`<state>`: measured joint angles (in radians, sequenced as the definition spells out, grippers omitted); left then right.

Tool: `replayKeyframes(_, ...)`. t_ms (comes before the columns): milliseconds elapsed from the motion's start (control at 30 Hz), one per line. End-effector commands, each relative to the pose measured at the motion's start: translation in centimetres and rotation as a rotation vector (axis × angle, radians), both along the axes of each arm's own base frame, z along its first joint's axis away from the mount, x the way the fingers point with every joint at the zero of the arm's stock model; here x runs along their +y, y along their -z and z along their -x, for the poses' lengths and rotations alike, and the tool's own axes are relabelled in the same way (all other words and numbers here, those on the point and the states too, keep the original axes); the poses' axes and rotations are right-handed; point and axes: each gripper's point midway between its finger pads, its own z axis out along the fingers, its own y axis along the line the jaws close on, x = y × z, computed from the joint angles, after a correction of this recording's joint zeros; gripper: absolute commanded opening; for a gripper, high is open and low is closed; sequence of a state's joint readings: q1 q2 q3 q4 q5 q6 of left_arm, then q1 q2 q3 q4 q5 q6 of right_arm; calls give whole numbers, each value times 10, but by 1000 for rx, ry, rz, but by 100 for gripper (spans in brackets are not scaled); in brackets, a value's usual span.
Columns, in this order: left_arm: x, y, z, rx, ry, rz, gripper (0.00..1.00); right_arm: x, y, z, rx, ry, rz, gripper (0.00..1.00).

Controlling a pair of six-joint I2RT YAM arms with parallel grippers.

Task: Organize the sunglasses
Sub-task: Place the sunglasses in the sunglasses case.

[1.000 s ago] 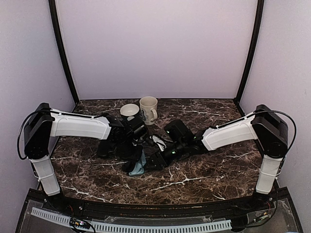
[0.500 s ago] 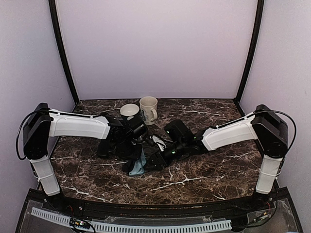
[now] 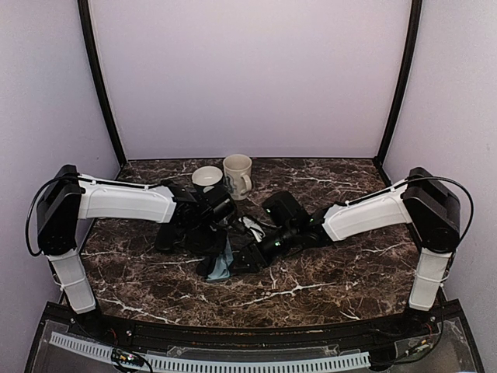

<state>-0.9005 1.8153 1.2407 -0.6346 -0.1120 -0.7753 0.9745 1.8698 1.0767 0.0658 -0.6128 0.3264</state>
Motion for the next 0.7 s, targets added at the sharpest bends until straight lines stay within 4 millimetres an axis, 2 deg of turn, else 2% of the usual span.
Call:
replayKeyframes(0, 5, 0, 2, 6, -39, 13, 16, 2, -8, 0, -16, -22, -43, 61)
replayKeyframes(467, 5, -9, -3, -2, -74, 72, 24, 3, -8, 2, -13, -29, -50, 61)
replayKeyframes(667, 11, -26, -5, -38, -80, 74, 30, 2, -8, 1, -12, -25, -47, 61)
